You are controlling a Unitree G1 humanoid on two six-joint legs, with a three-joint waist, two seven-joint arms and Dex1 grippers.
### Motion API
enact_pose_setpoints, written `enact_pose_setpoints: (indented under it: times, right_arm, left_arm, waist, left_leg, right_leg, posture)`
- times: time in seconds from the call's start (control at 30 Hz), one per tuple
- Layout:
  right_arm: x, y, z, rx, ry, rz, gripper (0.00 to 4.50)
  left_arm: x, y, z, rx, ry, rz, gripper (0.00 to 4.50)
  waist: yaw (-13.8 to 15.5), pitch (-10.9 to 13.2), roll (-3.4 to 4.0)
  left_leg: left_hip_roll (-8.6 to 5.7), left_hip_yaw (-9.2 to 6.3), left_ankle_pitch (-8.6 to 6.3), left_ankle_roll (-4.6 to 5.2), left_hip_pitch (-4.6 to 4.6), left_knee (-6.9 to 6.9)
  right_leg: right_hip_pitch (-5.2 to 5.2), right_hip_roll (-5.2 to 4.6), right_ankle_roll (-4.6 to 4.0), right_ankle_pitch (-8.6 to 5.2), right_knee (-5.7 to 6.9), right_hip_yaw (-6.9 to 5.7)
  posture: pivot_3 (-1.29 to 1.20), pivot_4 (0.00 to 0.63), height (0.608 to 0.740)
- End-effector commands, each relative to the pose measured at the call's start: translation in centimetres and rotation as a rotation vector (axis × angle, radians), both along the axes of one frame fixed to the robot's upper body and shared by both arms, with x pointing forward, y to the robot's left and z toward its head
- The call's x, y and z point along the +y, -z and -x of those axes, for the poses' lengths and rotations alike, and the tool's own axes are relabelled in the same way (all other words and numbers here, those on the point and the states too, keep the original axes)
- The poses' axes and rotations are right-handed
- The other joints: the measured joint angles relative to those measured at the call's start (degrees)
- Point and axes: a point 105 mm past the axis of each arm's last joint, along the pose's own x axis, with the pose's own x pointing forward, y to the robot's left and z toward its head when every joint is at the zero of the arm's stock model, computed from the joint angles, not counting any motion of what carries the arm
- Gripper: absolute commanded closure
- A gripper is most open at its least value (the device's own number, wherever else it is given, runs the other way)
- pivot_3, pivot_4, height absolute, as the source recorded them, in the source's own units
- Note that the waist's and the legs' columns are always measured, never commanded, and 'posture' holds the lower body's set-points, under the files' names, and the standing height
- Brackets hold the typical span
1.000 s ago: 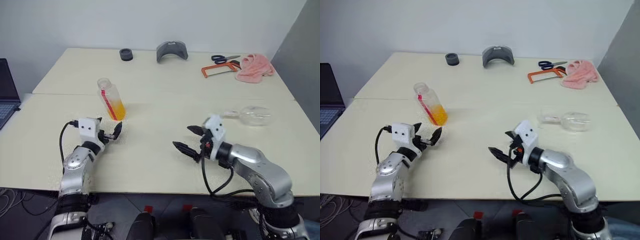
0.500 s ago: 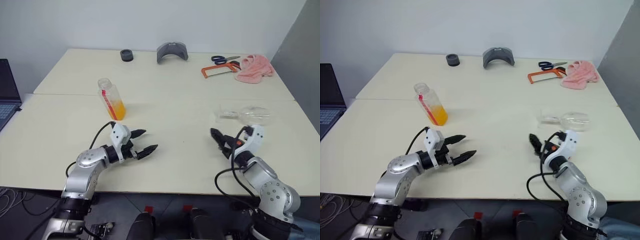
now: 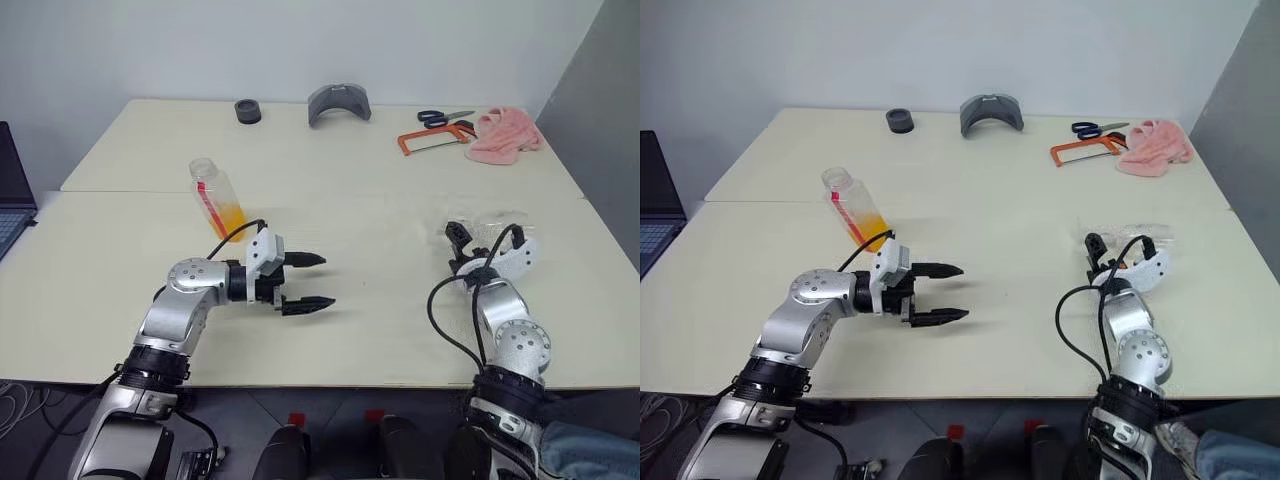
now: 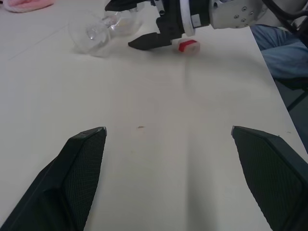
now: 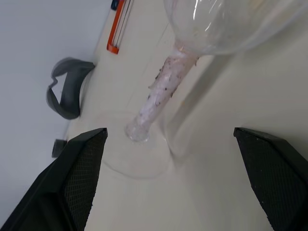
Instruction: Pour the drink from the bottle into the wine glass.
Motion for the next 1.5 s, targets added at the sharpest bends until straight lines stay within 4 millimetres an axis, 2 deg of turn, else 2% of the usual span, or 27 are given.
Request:
enact_pose_setpoints:
  times: [0.03,0.1,0.33,0.37,0.43,0.67,0.77,0.87,0.93,1.0,1.07,1.13,1.2,1.3,1.5]
  right_arm:
    - [-0.3,0.2,-0.9,-0.007,0.044,-0.085,0.0]
    - [-0.2,0.4,-1.6,-0.003,0.045,-0.089,0.0]
    - [-1.8,2.3,-3.2,0.038,0.127,-0.157,0.0]
    - [-1.9,2.5,-3.3,0.042,0.129,-0.164,0.18]
    - [-1.9,3.0,-3.5,0.053,0.126,-0.178,0.61]
    - [-2.7,3.0,-4.4,0.031,0.125,-0.209,3.28]
    - [-3.0,2.3,-4.7,0.008,0.12,-0.221,4.19]
    - [-3.2,1.0,-4.7,-0.044,0.11,-0.199,4.26]
    - [-3.0,-0.3,-4.5,-0.091,0.08,-0.087,4.26]
    - [-2.3,-1.9,-4.1,-0.156,0.03,0.147,4.26]
    - [-1.0,-2.5,-3.5,-0.207,-0.044,0.409,4.26]
    - [0.9,-1.9,-2.7,-0.241,-0.145,0.644,4.26]
    - [2.7,-0.6,-1.7,-0.255,-0.236,0.788,4.26]
    - [4.6,1.0,-0.5,-0.26,-0.324,0.91,4.26]
    - [6.4,2.5,0.3,-0.28,-0.407,1.059,4.26]
  left_arm:
    - [0.0,-0.4,0.0,-0.036,0.025,-0.014,0.04]
    - [0.0,-0.3,0.0,-0.034,0.027,-0.016,0.04]
    - [0.1,-0.1,0.0,-0.039,0.035,-0.029,0.04]
    - [0.2,-0.1,0.0,-0.041,0.034,-0.031,0.01]
    - [0.4,-0.1,-0.1,-0.042,0.032,-0.034,0.0]
    - [0.6,0.2,-0.2,-0.045,0.029,-0.041,0.0]
    - [0.6,0.1,-0.3,-0.047,0.027,-0.041,0.0]
    - [0.7,0.1,-0.4,-0.05,0.016,-0.038,0.0]
    - [0.9,0.1,-0.4,-0.052,0.005,-0.036,0.0]
    - [1.0,0.1,-0.4,-0.056,-0.011,-0.033,0.0]
    - [1.1,0.2,-0.5,-0.06,-0.023,-0.032,0.0]
    - [1.2,0.3,-0.5,-0.062,-0.031,-0.03,0.0]
    - [1.2,0.3,-0.5,-0.064,-0.037,-0.03,0.0]
    - [1.3,0.6,-0.4,-0.062,-0.048,-0.033,0.0]
    - [1.8,0.9,-0.3,-0.057,-0.086,-0.031,0.0]
  waist:
    - [-0.01,0.0,0.0]
    - [-0.03,-0.01,0.0]
    - [-0.15,-0.06,-0.04]
    - [-0.14,-0.09,-0.06]
    - [-0.14,-0.12,-0.08]
    - [-0.13,-0.18,-0.16]
    - [-0.11,-0.16,-0.12]
    - [-0.1,-0.15,-0.11]
    - [-0.04,-0.13,-0.06]
    - [0.01,-0.03,0.09]
    - [0.07,0.03,0.22]
    - [0.11,0.04,0.22]
    - [0.11,0.04,0.23]
    - [0.07,0.03,0.21]
    - [-0.03,0.01,0.19]
  left_leg:
    - [0.0,0.0,0.0,0.0,0.01,0.0]
    - [0.01,0.0,0.0,0.0,0.01,0.01]
    - [0.01,0.01,0.0,0.0,0.15,0.02]
    - [0.01,0.01,0.0,0.0,0.16,0.02]
    - [0.01,0.01,0.0,0.0,0.17,0.03]
    - [0.03,0.0,0.0,0.01,0.21,0.03]
    - [0.03,-0.01,-0.01,0.03,0.71,-0.03]
    - [0.03,-0.03,-0.02,0.04,0.83,-0.1]
    - [0.04,-0.04,-0.01,0.04,0.8,-0.09]
    - [0.06,-0.07,-0.02,0.04,0.75,-0.09]
    - [0.05,-0.08,-0.02,0.04,0.7,-0.1]
    - [0.02,-0.09,-0.02,0.04,0.66,-0.12]
    - [0.0,-0.1,-0.02,0.04,0.64,-0.14]
    - [0.02,-0.13,-0.02,0.04,0.66,-0.15]
    - [0.04,-0.21,-0.02,0.04,0.73,-0.18]
  right_leg:
    - [0.0,0.0,0.0,0.0,0.0,0.01]
    - [0.01,0.0,0.0,0.0,0.0,0.0]
    - [0.11,0.04,0.0,0.0,0.02,0.04]
    - [0.14,0.04,0.0,0.0,0.03,0.03]
    - [0.16,0.04,0.0,0.0,0.02,0.03]
    - [0.18,0.03,0.0,0.0,0.03,0.05]
    - [0.73,0.03,0.0,0.0,-0.11,-0.02]
    - [0.92,0.04,0.0,-0.02,-0.23,-0.05]
    - [0.91,0.01,0.0,-0.01,-0.25,-0.05]
    - [0.89,-0.01,0.0,-0.02,-0.27,-0.06]
    - [0.85,-0.04,0.01,-0.02,-0.29,-0.06]
    - [0.85,-0.05,0.02,-0.02,-0.36,-0.06]
    - [0.87,-0.04,0.02,-0.02,-0.46,-0.11]
    - [0.88,-0.03,0.02,-0.02,-0.5,-0.12]
    - [0.89,0.08,0.02,-0.03,-0.5,-0.1]
  posture:
    - [0.0,0.15,0.74]
    - [0.0,0.15,0.74]
    - [0.0,0.15,0.74]
    - [0.0,0.15,0.74]
    - [0.0,0.15,0.74]
    - [0.0,0.15,0.74]
    - [0.0,0.15,0.74]
    - [0.0,0.15,0.74]
    - [0.0,0.15,0.74]
    - [0.0,0.15,0.74]
    - [0.0,0.15,0.74]
    - [0.0,0.15,0.74]
    - [0.0,0.15,0.74]
    - [0.0,0.15,0.74]
    - [0.0,0.15,0.74]
